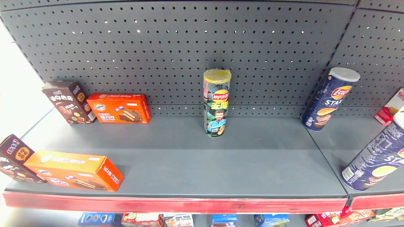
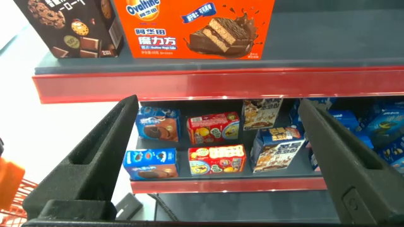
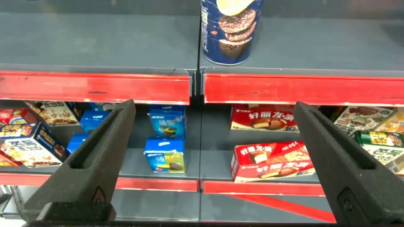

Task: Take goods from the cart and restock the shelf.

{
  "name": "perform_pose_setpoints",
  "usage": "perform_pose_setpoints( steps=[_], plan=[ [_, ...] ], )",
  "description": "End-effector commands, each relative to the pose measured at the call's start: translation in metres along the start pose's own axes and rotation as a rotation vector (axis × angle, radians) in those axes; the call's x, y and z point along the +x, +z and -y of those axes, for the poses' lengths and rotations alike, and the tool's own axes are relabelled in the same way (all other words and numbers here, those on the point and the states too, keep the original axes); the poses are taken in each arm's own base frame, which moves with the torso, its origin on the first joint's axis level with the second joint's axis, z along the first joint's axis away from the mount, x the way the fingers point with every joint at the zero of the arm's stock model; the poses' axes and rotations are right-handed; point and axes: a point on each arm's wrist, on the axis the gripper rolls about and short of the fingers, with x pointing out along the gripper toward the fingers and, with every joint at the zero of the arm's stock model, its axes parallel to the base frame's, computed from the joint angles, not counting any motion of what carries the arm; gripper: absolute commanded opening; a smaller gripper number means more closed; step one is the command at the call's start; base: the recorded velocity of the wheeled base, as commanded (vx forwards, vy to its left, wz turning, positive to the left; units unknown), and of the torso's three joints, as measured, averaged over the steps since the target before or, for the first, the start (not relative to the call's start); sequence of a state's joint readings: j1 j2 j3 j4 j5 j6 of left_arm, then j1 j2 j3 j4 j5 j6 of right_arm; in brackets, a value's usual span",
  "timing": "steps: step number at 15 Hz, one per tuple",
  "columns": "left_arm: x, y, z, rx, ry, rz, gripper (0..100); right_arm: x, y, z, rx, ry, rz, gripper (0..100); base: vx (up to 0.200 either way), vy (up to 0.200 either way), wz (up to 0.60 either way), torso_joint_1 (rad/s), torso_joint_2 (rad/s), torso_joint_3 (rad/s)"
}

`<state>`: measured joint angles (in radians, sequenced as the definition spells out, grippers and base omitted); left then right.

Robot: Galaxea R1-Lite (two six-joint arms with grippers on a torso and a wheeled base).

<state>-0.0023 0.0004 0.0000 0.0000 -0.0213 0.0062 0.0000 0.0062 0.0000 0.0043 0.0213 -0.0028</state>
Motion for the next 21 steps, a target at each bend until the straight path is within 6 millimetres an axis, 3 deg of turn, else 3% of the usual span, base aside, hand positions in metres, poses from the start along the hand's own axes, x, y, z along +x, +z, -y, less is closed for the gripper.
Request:
perform_pose_setpoints(
  steps=[1,4,16,21],
  plan=[
    [0.0001,0.0000,0.0000,0.000,-0.001,-0.001,100,0.0001,0.0000,0.0000,0.000,0.000,-0.002,100,0.000,0.000,0.00,0.000,0.00,0.000],
    [0.0001,0.0000,0.0000,0.000,0.001,-0.001,100,0.0001,0.0000,0.0000,0.001,-0.001,-0.002,100,0.000,0.000,0.00,0.000,0.00,0.000],
    [0.0001,0.0000,0.0001,0.000,-0.004,-0.001,100,0.0001,0.0000,0.0001,0.001,-0.003,-0.002,100,0.000,0.000,0.60,0.002,0.00,0.002],
    [0.0001,0.0000,0.0000,0.001,-0.002,-0.001,100,0.0001,0.0000,0.0001,0.001,-0.003,-0.002,100,0.000,0.000,0.00,0.000,0.00,0.000]
  ],
)
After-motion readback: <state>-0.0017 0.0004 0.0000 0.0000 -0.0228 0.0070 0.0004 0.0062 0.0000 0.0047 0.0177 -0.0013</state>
